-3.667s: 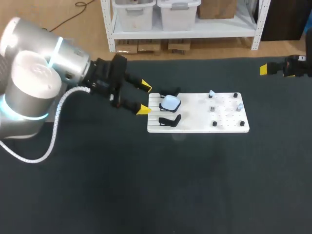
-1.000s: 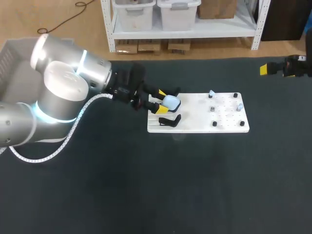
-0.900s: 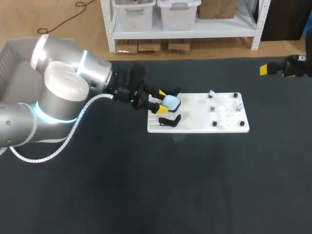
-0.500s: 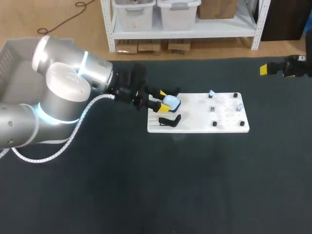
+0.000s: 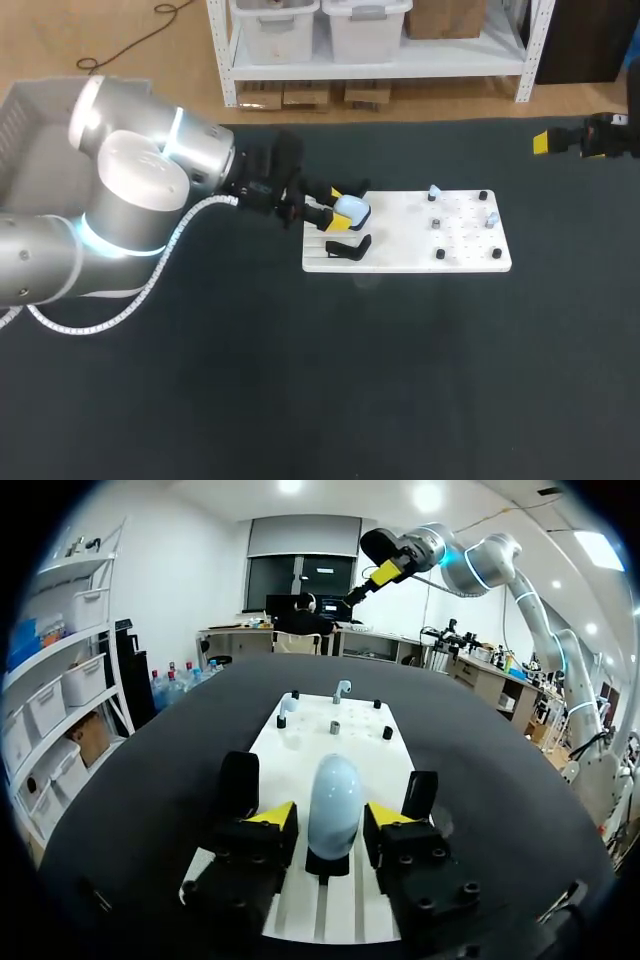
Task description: Pick up each earbud case from the left stands, insert the matching earbuds, close the lid, and place the case in the box.
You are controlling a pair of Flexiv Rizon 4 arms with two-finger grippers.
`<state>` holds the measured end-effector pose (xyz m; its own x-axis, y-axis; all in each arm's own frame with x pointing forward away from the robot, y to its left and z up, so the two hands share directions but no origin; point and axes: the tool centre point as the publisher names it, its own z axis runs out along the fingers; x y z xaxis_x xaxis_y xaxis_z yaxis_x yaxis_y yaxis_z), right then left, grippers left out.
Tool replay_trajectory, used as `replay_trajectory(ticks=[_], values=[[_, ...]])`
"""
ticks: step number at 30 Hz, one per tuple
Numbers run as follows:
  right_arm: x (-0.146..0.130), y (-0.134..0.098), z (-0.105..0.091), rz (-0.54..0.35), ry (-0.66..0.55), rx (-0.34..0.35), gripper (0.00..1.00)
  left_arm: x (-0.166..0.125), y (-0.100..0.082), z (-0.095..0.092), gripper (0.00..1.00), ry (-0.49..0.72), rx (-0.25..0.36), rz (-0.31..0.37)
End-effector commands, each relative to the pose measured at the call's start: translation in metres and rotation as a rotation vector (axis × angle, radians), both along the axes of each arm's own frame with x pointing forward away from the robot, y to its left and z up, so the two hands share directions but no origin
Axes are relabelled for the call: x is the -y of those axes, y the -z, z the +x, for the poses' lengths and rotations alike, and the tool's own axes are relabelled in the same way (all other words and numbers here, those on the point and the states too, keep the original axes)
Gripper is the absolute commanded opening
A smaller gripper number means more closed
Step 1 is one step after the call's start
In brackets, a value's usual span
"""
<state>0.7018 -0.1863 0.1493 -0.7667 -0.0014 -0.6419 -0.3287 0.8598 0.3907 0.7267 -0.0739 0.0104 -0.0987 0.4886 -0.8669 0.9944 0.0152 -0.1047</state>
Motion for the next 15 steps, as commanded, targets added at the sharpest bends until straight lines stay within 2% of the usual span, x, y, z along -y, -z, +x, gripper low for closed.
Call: replay_trajectory(ticks=[1, 3, 6, 10, 15], values=[[0.0, 0.0, 0.0, -0.001, 0.001, 0.0, 1.0, 0.001, 0.002, -0.002, 0.26, -0.006, 0.006, -0.002], [0.0, 0.0, 0.0, -0.001, 0.001, 0.0, 1.0, 0.001, 0.002, -0.002, 0.24, -0.009, 0.007, -0.003], [0.0, 0.0, 0.0, -0.001, 0.001, 0.0, 1.0, -0.001, 0.001, -0.003, 0.0, -0.011, 0.008, -0.007], [0.0, 0.0, 0.0, -0.001, 0.001, 0.0, 1.0, -0.004, -0.007, -0.006, 0.0, -0.009, 0.017, -0.024], [0.0, 0.0, 0.0, -0.001, 0.001, 0.0, 1.0, -0.011, -0.029, -0.014, 0.0, 0.004, 0.034, -0.076]])
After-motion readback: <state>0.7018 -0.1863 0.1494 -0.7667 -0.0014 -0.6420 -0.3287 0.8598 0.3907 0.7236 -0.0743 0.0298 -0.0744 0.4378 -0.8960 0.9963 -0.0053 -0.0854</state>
